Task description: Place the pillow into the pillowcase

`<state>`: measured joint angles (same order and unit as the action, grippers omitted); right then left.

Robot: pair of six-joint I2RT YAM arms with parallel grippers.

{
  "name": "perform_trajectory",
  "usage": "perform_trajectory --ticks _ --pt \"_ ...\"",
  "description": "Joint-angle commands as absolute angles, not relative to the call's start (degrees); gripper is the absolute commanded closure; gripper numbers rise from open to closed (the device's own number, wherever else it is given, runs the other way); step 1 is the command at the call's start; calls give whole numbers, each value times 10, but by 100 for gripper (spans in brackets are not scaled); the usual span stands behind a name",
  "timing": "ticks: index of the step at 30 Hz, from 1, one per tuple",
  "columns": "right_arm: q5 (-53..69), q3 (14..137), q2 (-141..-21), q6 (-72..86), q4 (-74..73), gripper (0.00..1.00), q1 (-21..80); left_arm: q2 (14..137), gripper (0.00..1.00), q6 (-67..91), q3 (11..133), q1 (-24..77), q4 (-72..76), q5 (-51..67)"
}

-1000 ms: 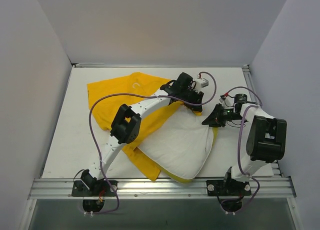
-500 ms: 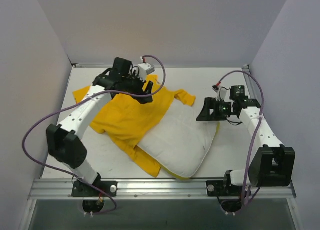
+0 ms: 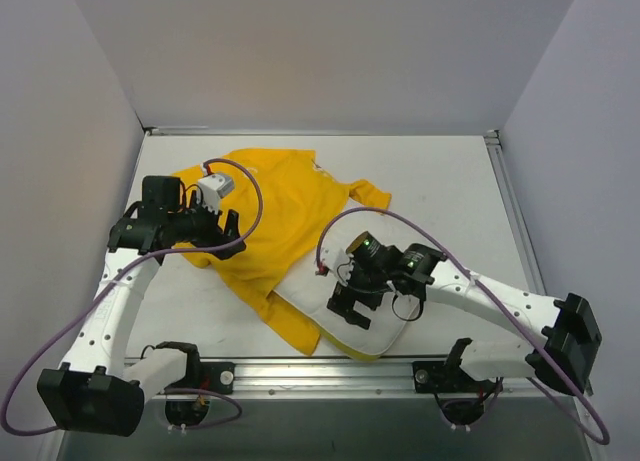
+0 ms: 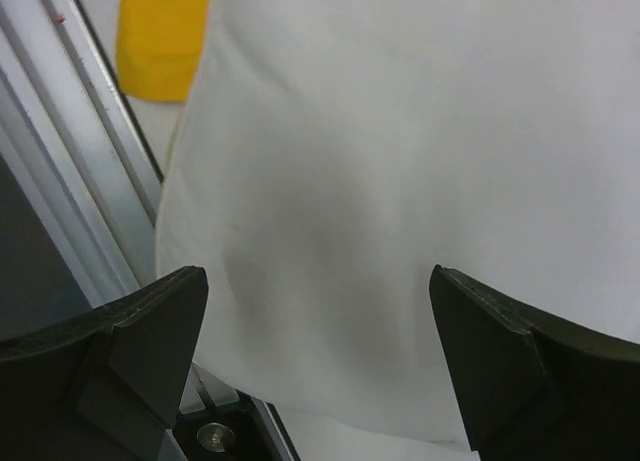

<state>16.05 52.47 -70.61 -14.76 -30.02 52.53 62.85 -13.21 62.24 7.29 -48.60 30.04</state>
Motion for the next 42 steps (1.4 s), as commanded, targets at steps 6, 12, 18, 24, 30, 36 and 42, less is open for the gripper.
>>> perform_trajectory --ticks 6,12,18,24,30,36,42 --pt "100 569 -802 -128 -311 0 655 612 15 -137 649 40 -498 341" --pt "77 608 -925 -80 -309 0 666 611 14 -141 655 19 -491 338" --pt "246 656 -966 -34 -303 100 551 552 17 -322 662 -19 -561 420" --pt "435 801 -878 -13 -301 100 390 543 17 -646 667 -13 -782 437" --pt "472 819 -861 -25 -311 100 357 500 14 -681 540 125 -703 392" --pt "485 813 -864 -17 -311 100 352 468 11 -711 374 365 -410 182" --pt "490 812 -860 -18 -322 100 351 561 10 -845 272 414 -237 81"
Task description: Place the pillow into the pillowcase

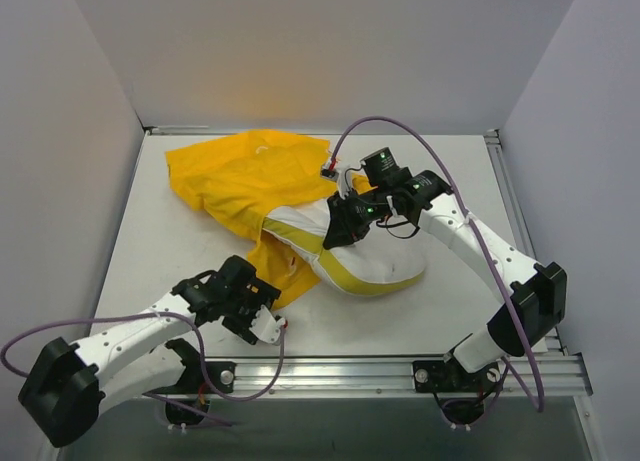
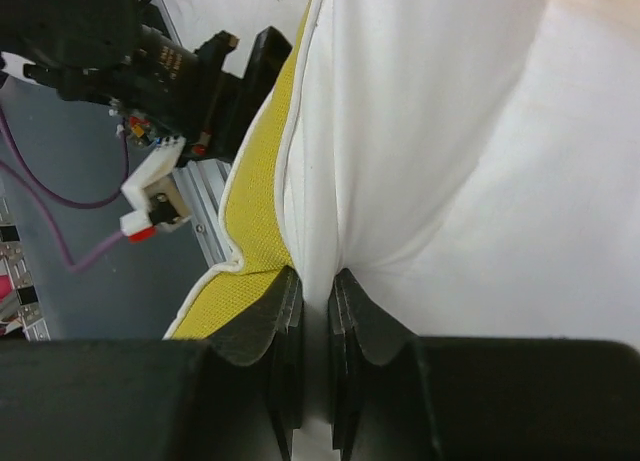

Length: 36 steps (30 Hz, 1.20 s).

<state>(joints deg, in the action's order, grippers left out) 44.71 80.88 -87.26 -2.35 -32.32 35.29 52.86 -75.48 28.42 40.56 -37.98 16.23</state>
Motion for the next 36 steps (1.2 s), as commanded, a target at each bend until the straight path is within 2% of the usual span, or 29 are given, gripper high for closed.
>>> perform_trajectory --ticks 1,7,9,10,11,13,14,17,18,21,25,31,33,34,35,36 --pt "493 807 -858 -20 -326 100 351 573 9 -855 264 413 -196 71" --pt "511 785 -852 -33 -337 100 351 652 9 -916 217 412 -12 50" --pt "510 783 -855 -34 -337 100 351 692 16 -911 239 413 -9 57" --pt "510 786 -860 -35 -336 100 351 700 26 -904 258 414 -47 97" --pt "506 790 -864 -35 -336 100 351 698 52 -880 280 424 -84 128" --pt "506 819 -893 -34 -328 100 351 687 81 -852 363 444 -182 201" --pt "505 832 -906 -31 -325 100 350 672 100 -799 390 483 -199 248" --pt "502 893 -967 -9 -302 100 349 642 100 -704 495 560 -283 318" --pt "508 906 -1002 0 -294 100 348 634 100 -680 514 618 -297 323" --pt "511 927 -1061 65 -243 100 349 606 100 -589 558 707 -315 333" --pt "486 840 -1119 139 -124 100 358 584 100 -531 542 749 -331 325" --pt "446 735 -1176 123 -86 100 395 559 100 -518 505 748 -345 288" --pt "442 704 -1169 110 -89 100 413 554 86 -477 516 746 -343 269" --pt "443 697 -1166 101 -91 100 417 553 75 -455 522 744 -333 257" --pt "444 690 -1165 100 -94 100 420 548 53 -399 533 736 -326 227" --pt "457 680 -1165 100 -97 100 418 546 47 -365 553 728 -320 208"
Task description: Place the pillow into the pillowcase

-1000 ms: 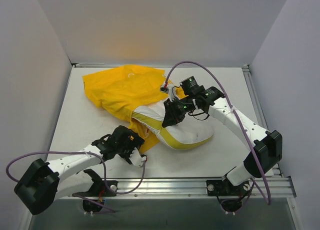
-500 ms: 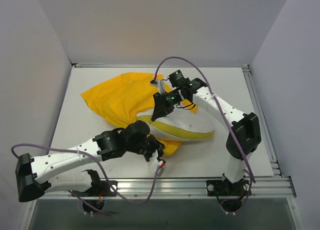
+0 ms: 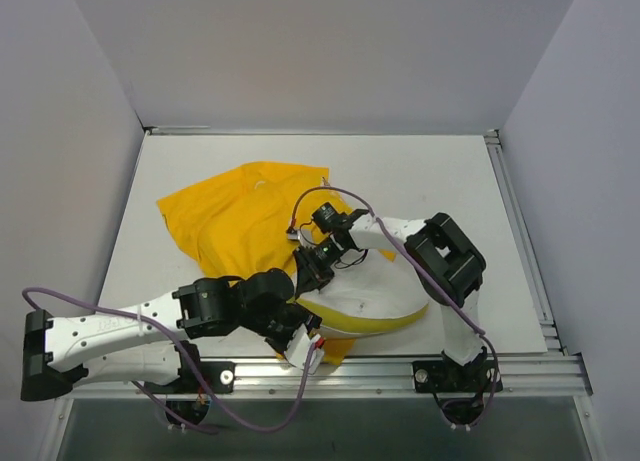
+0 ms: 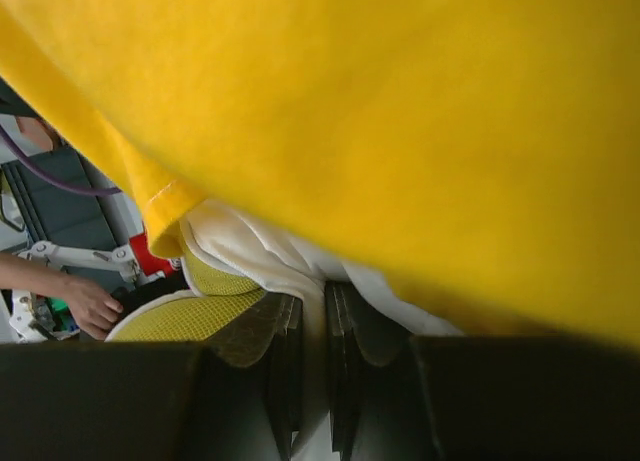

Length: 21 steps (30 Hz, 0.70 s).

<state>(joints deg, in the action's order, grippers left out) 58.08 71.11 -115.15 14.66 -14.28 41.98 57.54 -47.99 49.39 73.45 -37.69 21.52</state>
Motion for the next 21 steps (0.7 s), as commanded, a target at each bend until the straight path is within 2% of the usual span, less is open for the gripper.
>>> perform_trajectory --ticks 1,3,6,9,10,13,15,21 --pt "461 676 -1165 104 -98 100 417 543 43 -333 568 713 -316 200" --pt "473 669 -1161 105 -100 100 413 534 36 -228 598 641 -318 206" --pt "488 671 -1139 115 -110 99 406 528 38 -135 620 522 -378 262" --pt "501 671 -1077 134 -116 80 393 516 41 -92 620 400 -396 268" --pt "497 674 -1057 132 -123 63 383 514 41 -84 620 369 -396 272" --pt "485 683 -980 110 -167 42 366 534 43 -68 624 297 -398 275" --pt "481 692 -935 84 -208 39 352 573 44 -64 629 289 -400 263" --pt "471 657 -855 64 -281 44 248 728 46 -106 695 324 -383 157"
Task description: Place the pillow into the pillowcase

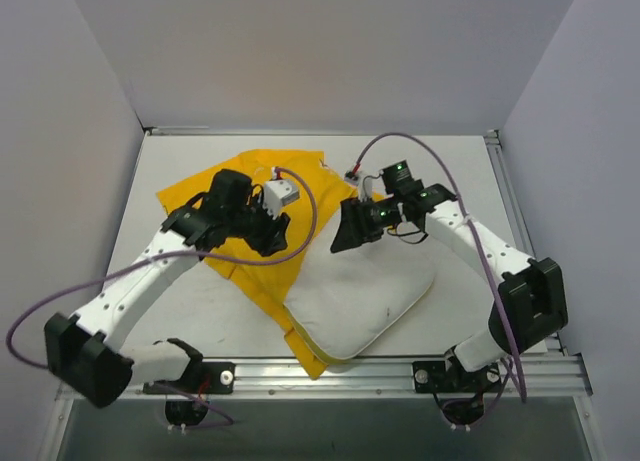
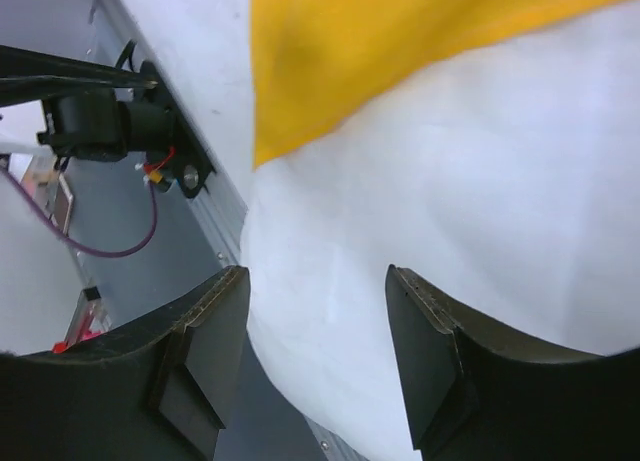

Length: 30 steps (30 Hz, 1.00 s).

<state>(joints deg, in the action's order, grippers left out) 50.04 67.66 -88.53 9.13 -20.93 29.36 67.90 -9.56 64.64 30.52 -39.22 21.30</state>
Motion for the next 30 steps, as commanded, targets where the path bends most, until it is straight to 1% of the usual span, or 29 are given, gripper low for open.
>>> perform_trajectory --ticks 1,2,3,6,11,13,15,17,18,19,20,21,22,23,25,26,30 --pt "459 650 -851 51 -286 43 234 746 45 -129 704 333 -376 149" --pt "444 641 -847 46 -288 43 219 778 45 -136 713 354 -367 108" --pt "422 630 -852 42 -287 43 183 795 43 -142 726 364 -345 94" --pt "389 636 -901 18 -284 41 136 872 41 -160 765 395 -335 53" --pt "374 675 -983 8 -277 34 116 984 39 -166 837 409 -309 4" --pt "381 684 -1013 16 -267 34 116 1020 38 -173 851 410 -286 -26" --pt "391 691 -1042 31 -260 36 116 1042 38 -178 859 408 -261 -35" --pt "414 698 -1060 42 -255 48 116 1081 43 -186 877 407 -254 -50" --pt "421 698 -1074 47 -247 54 115 1093 48 -187 886 406 -253 -51" --pt "428 700 -1077 56 -243 70 116 1105 59 -184 895 405 -253 -47" --pt "435 699 -1078 61 -238 79 116 1116 70 -181 903 403 -254 -34" --pt "440 699 -1078 63 -229 92 116 1117 79 -179 913 403 -254 -13" --pt "444 699 -1076 72 -225 98 116 1115 87 -175 918 404 -254 24" --pt "453 699 -1072 77 -220 100 116 1106 100 -172 919 411 -253 56" --pt "468 705 -1071 100 -208 100 116 1092 100 -157 922 424 -255 114" --pt "475 707 -1071 108 -203 100 117 1074 100 -147 922 432 -254 185" --pt "511 710 -1064 157 -162 100 123 1037 100 -72 922 490 -237 358"
